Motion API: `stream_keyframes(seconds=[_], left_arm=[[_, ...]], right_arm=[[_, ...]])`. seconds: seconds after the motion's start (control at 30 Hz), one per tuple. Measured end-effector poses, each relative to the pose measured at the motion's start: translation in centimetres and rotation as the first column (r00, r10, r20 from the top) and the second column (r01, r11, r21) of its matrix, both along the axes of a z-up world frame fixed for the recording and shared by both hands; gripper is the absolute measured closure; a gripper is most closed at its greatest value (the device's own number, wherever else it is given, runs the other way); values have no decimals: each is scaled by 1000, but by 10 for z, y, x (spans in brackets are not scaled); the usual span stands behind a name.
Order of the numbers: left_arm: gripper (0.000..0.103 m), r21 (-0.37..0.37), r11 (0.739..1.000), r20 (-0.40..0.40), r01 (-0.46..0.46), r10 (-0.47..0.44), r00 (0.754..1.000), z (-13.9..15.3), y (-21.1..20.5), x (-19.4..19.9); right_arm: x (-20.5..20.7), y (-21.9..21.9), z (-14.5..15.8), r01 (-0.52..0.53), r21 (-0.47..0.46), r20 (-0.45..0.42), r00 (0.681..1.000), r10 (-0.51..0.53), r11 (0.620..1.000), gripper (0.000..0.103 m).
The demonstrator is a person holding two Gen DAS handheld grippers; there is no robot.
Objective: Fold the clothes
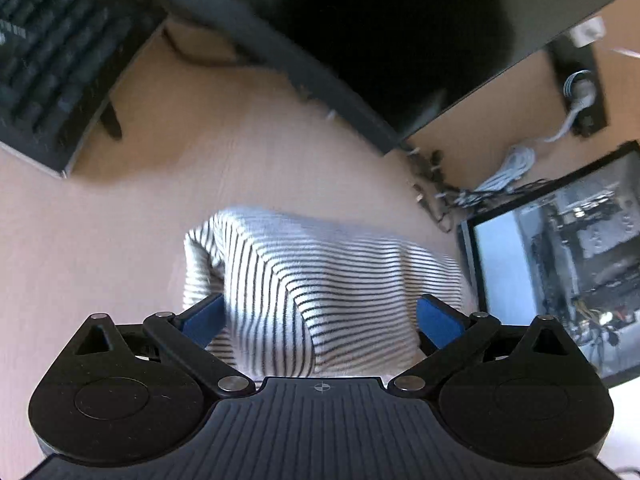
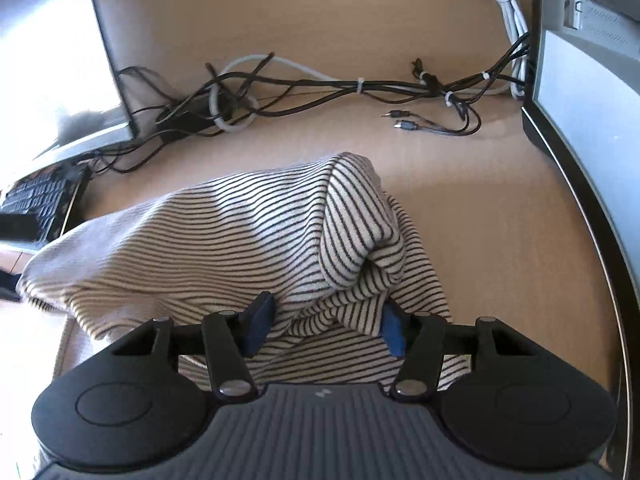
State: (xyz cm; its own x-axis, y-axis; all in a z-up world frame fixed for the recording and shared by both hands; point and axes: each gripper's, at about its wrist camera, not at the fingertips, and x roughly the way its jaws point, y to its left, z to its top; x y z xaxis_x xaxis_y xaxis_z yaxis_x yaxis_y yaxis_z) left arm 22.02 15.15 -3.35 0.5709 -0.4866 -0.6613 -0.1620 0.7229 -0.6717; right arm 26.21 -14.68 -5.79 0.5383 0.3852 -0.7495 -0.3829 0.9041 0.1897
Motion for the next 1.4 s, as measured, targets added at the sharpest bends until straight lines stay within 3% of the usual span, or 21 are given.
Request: stream_keyframes(seconds=[0.03,0.1,0.2,0.3,0.33,0.47,0.53,0.73,0.9,1.1,1.2,1.27,1.3,1.4], left_arm=[[17,0,1000,-21,4,-4,1000,-4,-3,5],[26,22,999,-54,36,-35,998,-10,-9,10],[31,43,997,-68,71,-68,995,-16,-15,10],[40,37,996,-64,80,-77,995,-19,-13,10],[44,33,996,-63,80,-78,995,-19,-13,12],[56,62,993,-30,99,-97,995,-14,-20,33],[69,106,989,22,106,-109,994,0,-25,45],[77,153,984,180,94,-122,976,48,-28,41],[84,151,978,211,145,-175,962,45,-33,-7],[84,166,966,57,196,-208,976,2,-35,-52],[83,140,976,52,164,-173,983,3,-24,-58],[75,122,982,50,142,-149,988,4,-17,-61],[66,113,986,70,120,-128,989,11,-10,-62],[56,82,995,126,54,-64,990,31,12,-62]], right_arm=[[-2,-1,0,-3,0,1,1000,3,1000,47],[-9,-6,3,-4,5,-5,1000,4,1000,48],[-16,-14,5,4,25,-25,1000,-3,1000,54],[-20,-17,6,6,45,-49,999,-4,999,72],[-20,-16,5,0,43,-58,998,3,999,87],[-5,-2,6,-30,40,-44,998,32,999,103],[6,5,19,-43,55,-11,999,44,998,103],[14,-4,73,-64,149,113,992,48,987,103],[-4,-47,90,-10,222,105,994,-14,975,103],[-27,-63,45,43,87,-39,998,-40,995,101],[-35,-63,42,14,37,-27,1000,-13,999,100],[-36,-66,52,9,42,7,1000,-9,999,99],[-37,-67,58,7,45,25,1000,-8,999,97],[-28,-69,74,26,72,73,997,-31,997,79]])
